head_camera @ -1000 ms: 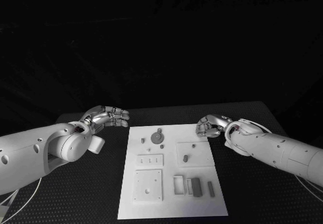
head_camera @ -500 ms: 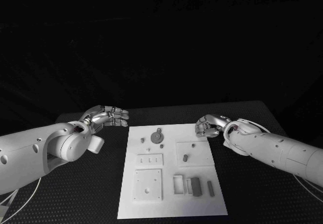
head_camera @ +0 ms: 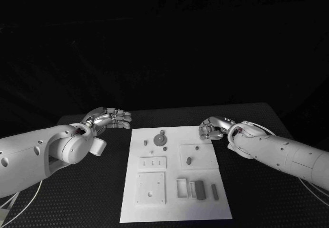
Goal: Assemble the parts on the task board
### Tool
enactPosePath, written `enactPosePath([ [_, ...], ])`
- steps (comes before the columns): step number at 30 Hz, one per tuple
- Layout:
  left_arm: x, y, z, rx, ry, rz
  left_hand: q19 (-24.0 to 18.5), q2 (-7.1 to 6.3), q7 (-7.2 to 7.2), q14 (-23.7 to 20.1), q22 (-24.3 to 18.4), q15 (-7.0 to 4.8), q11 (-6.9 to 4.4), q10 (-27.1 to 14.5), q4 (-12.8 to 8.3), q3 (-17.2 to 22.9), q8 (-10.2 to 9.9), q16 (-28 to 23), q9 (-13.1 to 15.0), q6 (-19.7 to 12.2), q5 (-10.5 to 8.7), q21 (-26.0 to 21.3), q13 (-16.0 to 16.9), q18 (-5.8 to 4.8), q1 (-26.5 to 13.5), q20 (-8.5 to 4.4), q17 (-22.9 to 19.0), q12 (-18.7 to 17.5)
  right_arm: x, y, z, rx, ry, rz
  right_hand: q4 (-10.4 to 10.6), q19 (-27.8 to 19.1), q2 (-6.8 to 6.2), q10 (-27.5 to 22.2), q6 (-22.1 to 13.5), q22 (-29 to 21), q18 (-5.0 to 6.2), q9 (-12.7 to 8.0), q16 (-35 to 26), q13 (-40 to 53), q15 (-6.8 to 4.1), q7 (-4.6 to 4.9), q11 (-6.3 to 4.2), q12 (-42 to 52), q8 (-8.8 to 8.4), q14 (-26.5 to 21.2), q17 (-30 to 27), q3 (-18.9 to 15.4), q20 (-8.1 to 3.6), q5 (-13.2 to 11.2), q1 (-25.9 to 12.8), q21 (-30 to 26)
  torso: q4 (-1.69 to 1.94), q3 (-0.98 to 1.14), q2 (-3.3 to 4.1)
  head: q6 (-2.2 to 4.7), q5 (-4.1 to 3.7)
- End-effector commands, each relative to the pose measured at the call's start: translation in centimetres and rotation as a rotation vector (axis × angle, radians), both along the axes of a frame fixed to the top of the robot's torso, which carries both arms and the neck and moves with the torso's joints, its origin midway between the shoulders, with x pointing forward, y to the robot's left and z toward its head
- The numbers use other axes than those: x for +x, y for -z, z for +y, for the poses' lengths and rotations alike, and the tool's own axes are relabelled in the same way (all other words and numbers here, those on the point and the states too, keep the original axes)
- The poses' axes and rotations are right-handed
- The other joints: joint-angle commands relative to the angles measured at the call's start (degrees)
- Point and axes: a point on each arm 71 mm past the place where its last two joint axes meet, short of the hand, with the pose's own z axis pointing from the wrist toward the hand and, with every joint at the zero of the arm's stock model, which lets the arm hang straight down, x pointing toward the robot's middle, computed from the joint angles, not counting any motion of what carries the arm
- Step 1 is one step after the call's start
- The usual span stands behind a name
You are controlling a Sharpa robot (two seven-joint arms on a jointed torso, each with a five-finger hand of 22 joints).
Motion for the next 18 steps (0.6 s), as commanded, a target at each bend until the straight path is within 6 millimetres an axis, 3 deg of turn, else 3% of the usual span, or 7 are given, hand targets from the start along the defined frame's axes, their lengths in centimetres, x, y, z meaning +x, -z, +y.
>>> enactPosePath([
  [1, -0.03, -0.07, -0.19, -0.011, 0.014, 0.0, 0.1, 0.26, 0.25, 0.4, 0.1, -0.06, 0.21, -0.1, 0.0, -0.3, -0.1, -0.2, -0.1, 0.0, 0.09, -0.2, -0.1, 0.21, -0.3, -0.05, 0.1, -0.2, -0.1, 0.27, 0.04, -0.012, -0.01, 0.011, -0.3, -0.2, 0.54, 0.2, 0.8, 0.8, 0.41, 0.2, 0.1, 0.0, -0.21, 0.02, -0.06, 0.2, 0.39, -0.1, 0.0, 0.0, 0.08, 0.1, 0.5, 0.0, -0.06, 0.05, 0.01, -0.04, -0.01],
  [8, -0.01, -0.05, -0.21, -0.01, 0.014, 0.002, 0.1, 0.28, 0.28, 0.4, 0.1, -0.07, 0.21, -0.1, 0.0, -0.3, -0.1, -0.2, -0.1, 0.0, 0.09, -0.2, -0.1, 0.22, -0.3, -0.05, 0.1, -0.3, -0.14, 0.31, 0.22, -0.024, -0.02, 0.01, -0.6, -0.2, 2.4, 0.6, 2.6, 0.9, 0.41, 0.6, 0.3, 0.0, -0.79, -0.7, -0.72, 0.3, 1.37, 0.0, 0.1, 0.7, -0.19, 0.1, 3.3, 0.1, -0.03, 0.05, -0.01, -0.07, -0.01],
  [18, -0.02, -0.05, -0.21, -0.01, 0.013, 0.002, 0.1, 0.28, 0.33, 0.4, 0.1, -0.07, 0.23, -0.1, -0.1, -0.3, -0.1, -0.3, -0.1, -0.1, 0.08, -0.3, -0.1, 0.22, -0.3, -0.06, 0.1, -0.3, -0.15, 0.33, 0.12, -0.028, -0.017, 0.008, -0.5, -0.3, 2.96, 0.8, 3.7, 1.1, 0.41, 1.0, 0.6, 0.0, -1.2, -1.13, -1.14, 0.5, 1.88, 0.1, 0.2, 0.3, -0.18, 0.1, 4.7, 0.4, -0.04, 0.03, 0.01, -0.08, -0.06],
])
